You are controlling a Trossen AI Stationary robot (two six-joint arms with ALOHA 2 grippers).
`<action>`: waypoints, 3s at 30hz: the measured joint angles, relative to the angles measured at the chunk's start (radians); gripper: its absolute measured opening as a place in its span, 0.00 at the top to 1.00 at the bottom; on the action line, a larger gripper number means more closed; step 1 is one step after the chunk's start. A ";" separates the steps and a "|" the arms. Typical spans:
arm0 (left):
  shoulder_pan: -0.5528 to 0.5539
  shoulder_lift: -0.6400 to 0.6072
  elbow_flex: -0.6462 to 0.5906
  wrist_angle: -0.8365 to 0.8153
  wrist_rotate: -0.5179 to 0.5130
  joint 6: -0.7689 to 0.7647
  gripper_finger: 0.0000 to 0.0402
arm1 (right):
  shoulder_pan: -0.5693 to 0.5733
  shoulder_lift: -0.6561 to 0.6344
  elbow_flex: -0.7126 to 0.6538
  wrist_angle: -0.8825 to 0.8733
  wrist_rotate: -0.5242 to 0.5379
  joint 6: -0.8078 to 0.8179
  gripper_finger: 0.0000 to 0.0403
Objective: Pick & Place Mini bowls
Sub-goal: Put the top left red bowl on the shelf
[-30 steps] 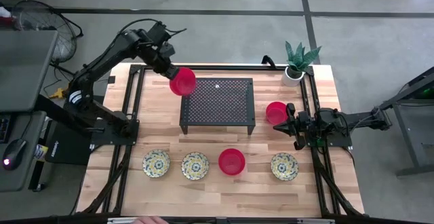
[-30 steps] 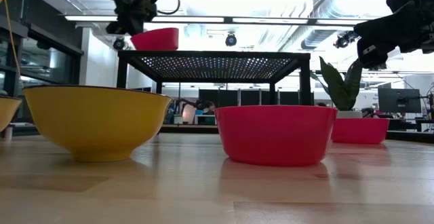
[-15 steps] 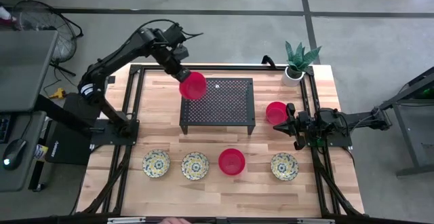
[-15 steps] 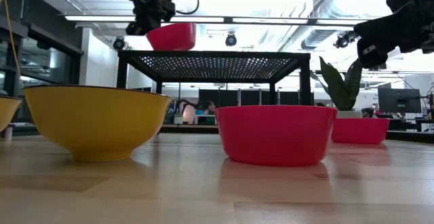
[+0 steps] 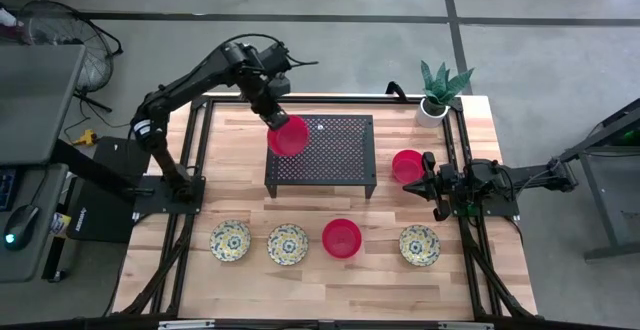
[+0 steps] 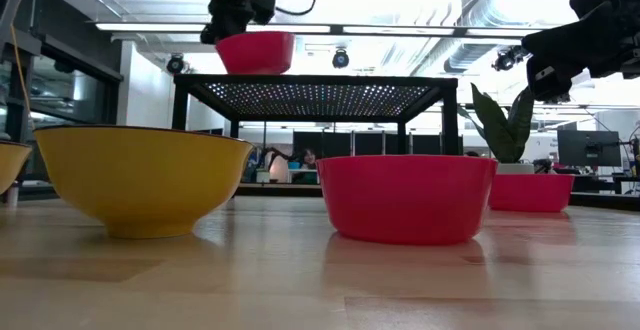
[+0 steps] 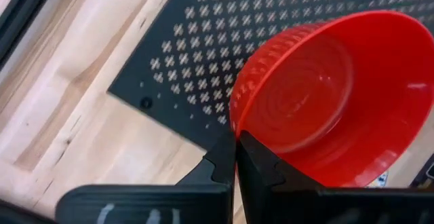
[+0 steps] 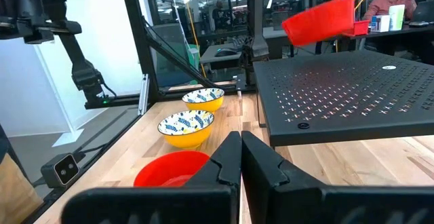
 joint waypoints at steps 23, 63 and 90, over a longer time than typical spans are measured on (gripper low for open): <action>-0.037 0.191 0.219 -0.073 0.029 0.038 1.00 | 0.000 0.000 0.000 0.000 0.000 0.000 1.00; -0.037 0.186 0.169 -0.072 0.005 0.052 1.00 | 0.000 0.000 0.000 0.000 0.000 0.000 1.00; 0.005 0.186 0.168 -0.073 0.066 0.087 1.00 | 0.000 0.000 0.000 0.000 0.000 0.000 1.00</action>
